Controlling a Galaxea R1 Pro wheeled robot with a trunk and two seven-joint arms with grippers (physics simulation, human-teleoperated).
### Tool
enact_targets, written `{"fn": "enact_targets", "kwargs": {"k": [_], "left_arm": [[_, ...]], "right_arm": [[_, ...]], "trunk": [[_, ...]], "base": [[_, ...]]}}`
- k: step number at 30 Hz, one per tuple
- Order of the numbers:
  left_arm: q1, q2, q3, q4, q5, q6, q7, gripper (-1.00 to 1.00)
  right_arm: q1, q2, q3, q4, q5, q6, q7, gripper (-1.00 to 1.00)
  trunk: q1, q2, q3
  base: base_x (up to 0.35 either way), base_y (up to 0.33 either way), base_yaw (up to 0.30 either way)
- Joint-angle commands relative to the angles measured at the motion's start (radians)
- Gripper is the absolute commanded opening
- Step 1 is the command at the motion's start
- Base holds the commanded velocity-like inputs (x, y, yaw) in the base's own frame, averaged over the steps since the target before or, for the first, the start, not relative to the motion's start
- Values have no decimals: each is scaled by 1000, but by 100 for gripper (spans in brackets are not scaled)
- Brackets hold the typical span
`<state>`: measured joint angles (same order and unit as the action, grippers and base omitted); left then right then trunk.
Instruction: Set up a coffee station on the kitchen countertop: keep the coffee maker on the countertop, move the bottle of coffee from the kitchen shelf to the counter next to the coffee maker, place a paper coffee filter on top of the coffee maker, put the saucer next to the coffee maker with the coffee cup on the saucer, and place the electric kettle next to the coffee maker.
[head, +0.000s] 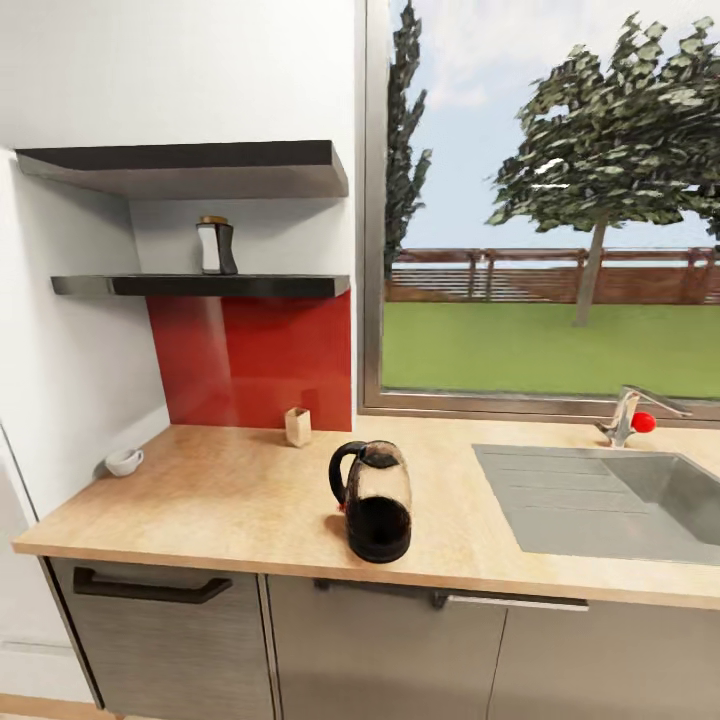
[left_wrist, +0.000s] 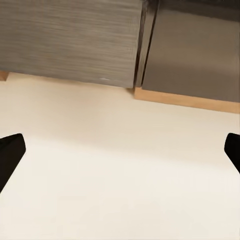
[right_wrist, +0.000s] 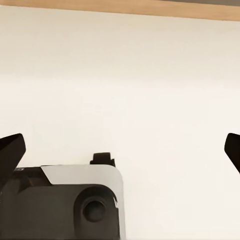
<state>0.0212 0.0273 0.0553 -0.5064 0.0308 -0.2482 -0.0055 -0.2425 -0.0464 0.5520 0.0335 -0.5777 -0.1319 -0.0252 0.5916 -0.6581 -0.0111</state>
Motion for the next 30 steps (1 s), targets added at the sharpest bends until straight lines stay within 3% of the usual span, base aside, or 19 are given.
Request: {"fn": "enact_targets", "kwargs": {"k": [1, 16, 27, 29, 30], "left_arm": [[0, 0, 0, -1, 3, -2, -1, 100], [0, 1, 0, -1, 2, -2, -1, 100], [0, 4, -1, 1, 3, -4, -1, 100], [0, 11, -2, 2, 1, -4, -1, 100], [0, 34, 0, 21, 2, -8, -1, 100]], "right_arm": [[-1, 1, 8, 3, -6, -5, 1, 100], [9, 0, 8, 3, -9, -11, 45, 100], [11, -1, 8, 3, -28, -14, 46, 100], [11, 3, 8, 2, -29, -14, 46, 100], [10, 15, 9, 0, -28, -11, 45, 100]], "trunk": [[0, -1, -1], [0, -1, -1], [0, -1, -1], [0, -1, -1], [0, -1, -1]], "base": [[1, 338, -3], [0, 332, 0], [0, 59, 0], [-9, 3, 0], [-70, 0, 0]]}}
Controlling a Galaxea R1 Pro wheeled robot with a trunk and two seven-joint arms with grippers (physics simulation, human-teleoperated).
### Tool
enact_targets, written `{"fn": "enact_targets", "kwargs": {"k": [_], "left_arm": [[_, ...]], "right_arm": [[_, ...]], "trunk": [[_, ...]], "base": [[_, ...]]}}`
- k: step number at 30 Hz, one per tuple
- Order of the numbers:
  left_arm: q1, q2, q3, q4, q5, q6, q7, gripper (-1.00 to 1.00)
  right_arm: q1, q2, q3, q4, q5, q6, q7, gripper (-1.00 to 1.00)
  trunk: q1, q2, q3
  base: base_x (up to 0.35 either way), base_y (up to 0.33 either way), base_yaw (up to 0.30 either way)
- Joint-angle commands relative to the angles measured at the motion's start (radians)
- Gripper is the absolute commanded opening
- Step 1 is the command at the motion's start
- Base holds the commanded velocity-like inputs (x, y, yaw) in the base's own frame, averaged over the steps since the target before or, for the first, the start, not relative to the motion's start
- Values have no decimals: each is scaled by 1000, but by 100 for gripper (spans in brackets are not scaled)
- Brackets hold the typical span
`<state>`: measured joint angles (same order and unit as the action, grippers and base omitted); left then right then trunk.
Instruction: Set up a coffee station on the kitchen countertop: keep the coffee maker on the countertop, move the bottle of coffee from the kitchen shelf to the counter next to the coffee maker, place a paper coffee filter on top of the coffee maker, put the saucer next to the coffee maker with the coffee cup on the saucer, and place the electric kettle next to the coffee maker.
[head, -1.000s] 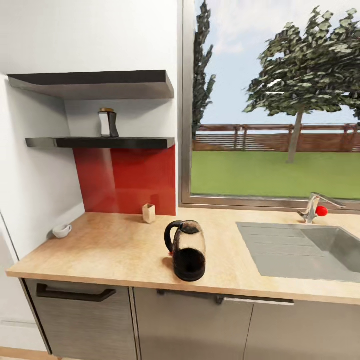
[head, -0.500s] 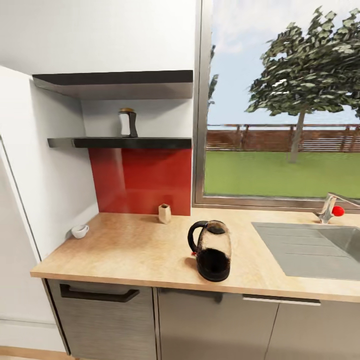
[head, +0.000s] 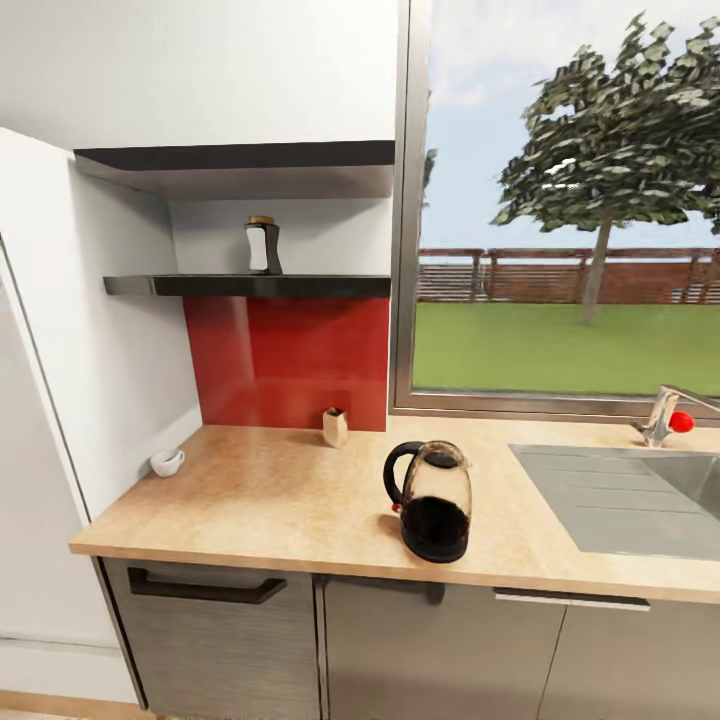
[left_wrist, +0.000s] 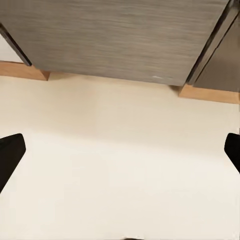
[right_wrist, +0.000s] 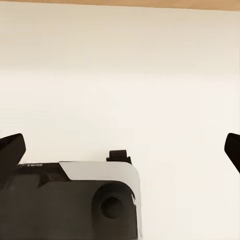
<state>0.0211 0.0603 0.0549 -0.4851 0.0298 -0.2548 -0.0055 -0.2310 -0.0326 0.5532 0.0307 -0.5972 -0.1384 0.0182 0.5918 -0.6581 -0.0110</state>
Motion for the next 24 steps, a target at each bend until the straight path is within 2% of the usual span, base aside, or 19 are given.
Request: {"fn": "enact_targets", "kwargs": {"k": [1, 4, 9, 14, 16, 17, 19, 20, 24], "left_arm": [[0, 3, 0, 12, 1, -7, -1, 100], [0, 11, 1, 37, 3, -28, 0, 100], [0, 16, 2, 38, 5, -31, 0, 100], [0, 17, 2, 37, 3, -32, -1, 100], [0, 17, 3, 35, 2, -32, 0, 100], [0, 17, 3, 31, 3, -33, 1, 100], [0, 17, 3, 27, 3, -33, 4, 100], [0, 17, 3, 23, 4, -33, 10, 100], [0, 17, 3, 23, 7, -35, 48, 100]], "right_arm": [[-1, 0, 7, 3, -8, -5, 1, 100], [-2, 0, 7, 3, -8, 0, -7, 100], [-2, -4, 7, 3, -9, 67, 4, 100], [-3, -11, 10, -66, 0, 219, 1, 100], [-4, -23, 9, -162, 2, 299, -9, 100], [-4, -40, 8, -236, 2, 353, -23, 100], [-4, -62, 6, -310, 2, 404, -45, 100], [-4, -84, 3, -379, 2, 450, -75, 100], [-5, -130, -10, -572, 3, 537, -187, 100]], "trunk": [[0, -1, -1], [0, -1, -1], [0, -1, -1], [0, -1, -1], [0, -1, -1], [0, -1, -1], [0, -1, -1], [0, -1, -1], [0, -1, -1]], "base": [[-45, 0, 0], [-4, 0, 0], [0, 0, 0], [0, 0, 0], [0, 0, 0], [0, 0, 0], [0, 0, 0], [0, 0, 0], [0, 0, 0]]}}
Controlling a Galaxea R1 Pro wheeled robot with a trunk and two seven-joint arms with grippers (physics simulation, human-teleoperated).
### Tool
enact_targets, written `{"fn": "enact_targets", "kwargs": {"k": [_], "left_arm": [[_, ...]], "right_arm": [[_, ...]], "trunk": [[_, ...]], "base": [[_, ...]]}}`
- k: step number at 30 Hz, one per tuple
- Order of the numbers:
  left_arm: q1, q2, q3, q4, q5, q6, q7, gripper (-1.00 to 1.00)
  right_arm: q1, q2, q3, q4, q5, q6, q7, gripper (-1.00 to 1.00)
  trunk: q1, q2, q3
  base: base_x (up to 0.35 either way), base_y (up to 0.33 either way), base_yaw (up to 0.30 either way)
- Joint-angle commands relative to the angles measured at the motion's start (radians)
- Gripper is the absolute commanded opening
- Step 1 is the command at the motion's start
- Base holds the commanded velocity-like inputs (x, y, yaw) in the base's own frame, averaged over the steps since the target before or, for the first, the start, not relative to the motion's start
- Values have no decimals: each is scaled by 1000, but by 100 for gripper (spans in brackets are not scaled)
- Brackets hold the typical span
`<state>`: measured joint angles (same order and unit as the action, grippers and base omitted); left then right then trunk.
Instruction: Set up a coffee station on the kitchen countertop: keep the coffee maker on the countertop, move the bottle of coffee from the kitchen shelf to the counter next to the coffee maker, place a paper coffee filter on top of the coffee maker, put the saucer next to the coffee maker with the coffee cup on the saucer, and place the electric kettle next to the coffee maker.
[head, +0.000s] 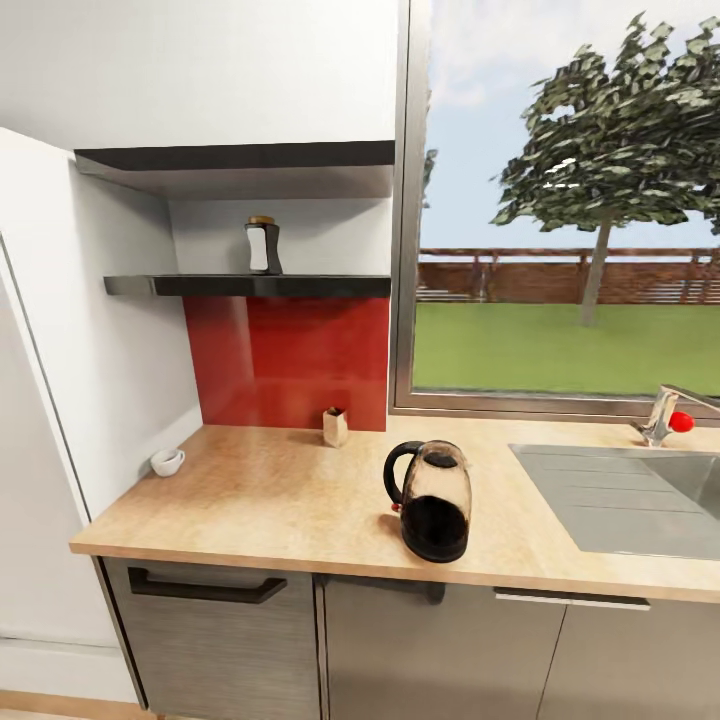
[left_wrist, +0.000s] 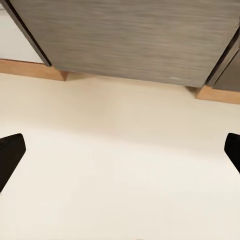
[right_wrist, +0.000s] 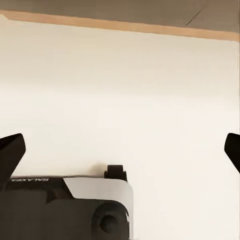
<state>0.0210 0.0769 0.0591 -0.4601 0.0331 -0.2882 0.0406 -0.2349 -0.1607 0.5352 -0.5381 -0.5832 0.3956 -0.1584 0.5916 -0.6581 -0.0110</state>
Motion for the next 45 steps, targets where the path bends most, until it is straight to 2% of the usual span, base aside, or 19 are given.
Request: {"fn": "enact_targets", "kwargs": {"k": [1, 4, 6, 7, 8, 11, 12, 15, 16, 18, 22, 25, 27, 31, 33, 37, 42, 43, 45], "left_arm": [[0, 0, -1, 0, 4, -1, 8, 100], [0, 0, 0, 7, 8, -2, 26, 100], [0, 0, 0, 17, 19, -3, 32, 100], [0, 0, 0, 36, 32, -3, 34, 100], [0, 3, 1, 59, 42, -2, 38, 100], [0, 13, 1, 77, 49, -1, 44, 100], [0, 17, 1, 106, 52, -2, 46, 100], [0, 16, 1, 141, 51, -2, 47, 100], [0, 15, 3, 161, 53, -5, 48, 100], [0, 16, 13, 173, 68, -29, 48, 100], [0, 21, 57, 204, 133, -70, 47, 100], [0, 26, 66, 213, 148, -76, 47, 100], [0, 28, 69, 216, 153, -77, 47, 100], [0, 29, 72, 219, 157, -78, 47, 100], [0, 29, 73, 219, 157, -78, 47, 100], [0, 29, 73, 221, 157, -78, 47, 100], [0, 29, 73, 223, 157, -78, 47, 100], [0, 29, 73, 225, 158, -78, 47, 100], [0, 32, 73, 230, 158, -79, 47, 100]], "right_arm": [[-1, -8, 5, -36, -11, 13, -31, 100], [-1, -46, -11, -205, -6, 80, -145, 100], [-1, -94, -48, -379, -4, 173, -211, 100], [-2, -143, -105, -536, -2, 285, -234, 100], [-7, -224, -181, -800, 5, 502, -236, 100], [-25, -295, -236, -945, 35, 593, -215, 100], [-97, -342, -288, -992, 56, 623, -145, 100], [-222, -423, -339, -1008, 66, 652, -6, 100], [-365, -473, -366, -1010, 71, 652, 100, 100], [-496, -496, -377, -1007, 80, 652, 157, 100], [-735, -504, -382, -939, 118, 652, 197, 100], [-859, -489, -376, -838, 136, 652, 208, 100], [-962, -450, -362, -731, 168, 652, 215, 100], [-1234, -314, -234, -391, 290, 652, 260, 100], [-1320, -261, -187, -267, 345, 652, 297, 100], [-1526, -102, -141, 50, 548, 621, 410, 100], [-1713, 3, -135, 252, 648, 571, 503, 100], [-1753, 53, -127, 288, 667, 554, 559, 100], [-1762, 71, -85, 296, 676, 532, 660, 100]], "trunk": [[0, -1, -1], [0, -1, -1], [0, -1, -1], [0, -1, -1], [0, -1, -1], [0, -1, -1], [0, -1, -1], [0, -1, -1], [0, -1, -1], [0, -1, -1], [0, -1, -1], [0, -1, -1], [0, -1, -1], [0, -1, -1], [0, -1, -1], [0, -1, -1], [0, -1, -1], [0, -1, -1], [0, -1, -1]], "base": [[0, 0, 0], [0, 0, 0], [0, 0, 0], [0, 0, 0], [0, 0, 0], [0, 0, 0], [0, 0, 0], [0, 0, 0], [0, 0, 0], [0, 0, 0], [0, 0, 0], [0, 0, 0], [0, 0, 0], [0, 0, 0], [0, 0, 0], [0, 0, 0], [0, 0, 0], [0, 0, 0], [0, 0, 0]]}}
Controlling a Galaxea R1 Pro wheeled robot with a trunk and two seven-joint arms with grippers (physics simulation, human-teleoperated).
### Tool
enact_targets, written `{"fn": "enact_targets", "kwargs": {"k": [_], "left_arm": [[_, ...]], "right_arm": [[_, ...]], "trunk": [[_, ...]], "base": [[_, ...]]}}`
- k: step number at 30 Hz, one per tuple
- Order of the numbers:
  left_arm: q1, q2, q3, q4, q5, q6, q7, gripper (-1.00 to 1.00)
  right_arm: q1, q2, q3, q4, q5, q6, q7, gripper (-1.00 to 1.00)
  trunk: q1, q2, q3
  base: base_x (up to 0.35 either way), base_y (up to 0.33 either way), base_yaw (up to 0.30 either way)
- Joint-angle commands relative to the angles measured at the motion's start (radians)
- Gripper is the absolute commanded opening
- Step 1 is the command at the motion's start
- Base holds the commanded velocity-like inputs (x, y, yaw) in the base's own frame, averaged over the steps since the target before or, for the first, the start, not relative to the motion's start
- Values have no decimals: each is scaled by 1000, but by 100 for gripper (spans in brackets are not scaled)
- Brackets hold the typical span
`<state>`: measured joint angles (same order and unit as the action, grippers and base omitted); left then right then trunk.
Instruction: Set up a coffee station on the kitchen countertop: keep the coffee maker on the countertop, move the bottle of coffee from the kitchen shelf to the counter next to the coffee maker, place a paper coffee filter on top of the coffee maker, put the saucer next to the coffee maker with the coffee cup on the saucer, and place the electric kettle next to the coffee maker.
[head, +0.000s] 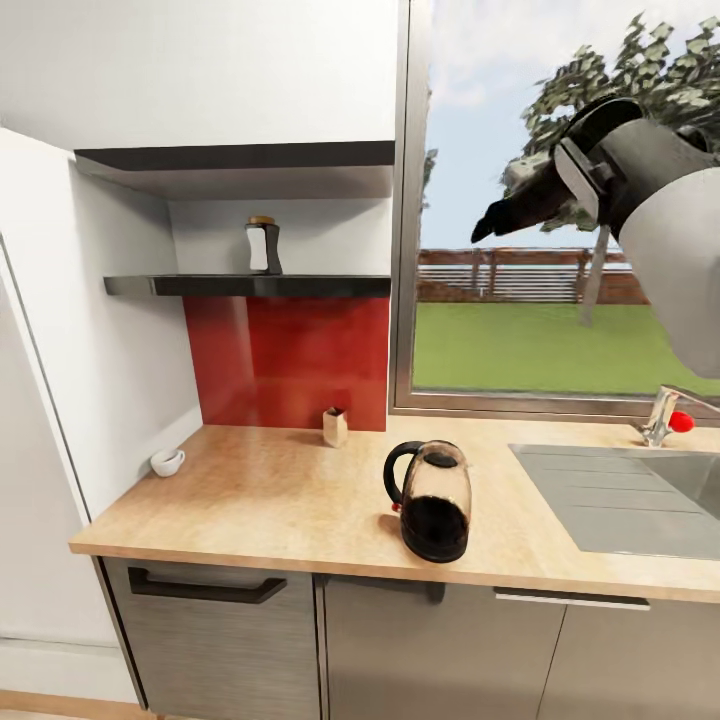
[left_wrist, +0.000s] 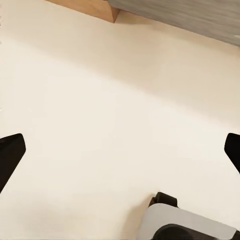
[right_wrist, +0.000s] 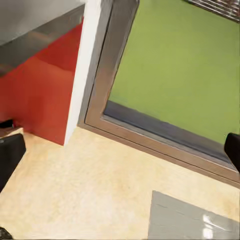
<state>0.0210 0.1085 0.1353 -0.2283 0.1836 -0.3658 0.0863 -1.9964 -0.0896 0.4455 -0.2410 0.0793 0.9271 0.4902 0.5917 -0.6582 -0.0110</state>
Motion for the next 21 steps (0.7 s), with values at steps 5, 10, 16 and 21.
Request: {"fn": "enact_targets", "kwargs": {"k": [5, 10, 16, 21], "left_arm": [[1, 56, -3, 70, 7, 4, 0, 100], [0, 73, -10, 116, 3, -2, -3, 100], [0, 73, -8, 120, 5, 11, -3, 100], [0, 74, -7, 134, 6, 14, -3, 100]], "right_arm": [[-5, 28, 451, 51, 57, -254, 612, 100], [97, 48, 579, 143, 150, -567, 864, 100], [180, 63, 595, 150, 200, -606, 856, 100], [201, 69, 597, 153, 204, -599, 855, 100]], "trunk": [[0, -1, -1], [0, -1, -1], [0, -1, -1], [0, -1, -1]], "base": [[0, 0, 0], [0, 0, 0], [16, 8, 0], [175, 129, 0]]}}
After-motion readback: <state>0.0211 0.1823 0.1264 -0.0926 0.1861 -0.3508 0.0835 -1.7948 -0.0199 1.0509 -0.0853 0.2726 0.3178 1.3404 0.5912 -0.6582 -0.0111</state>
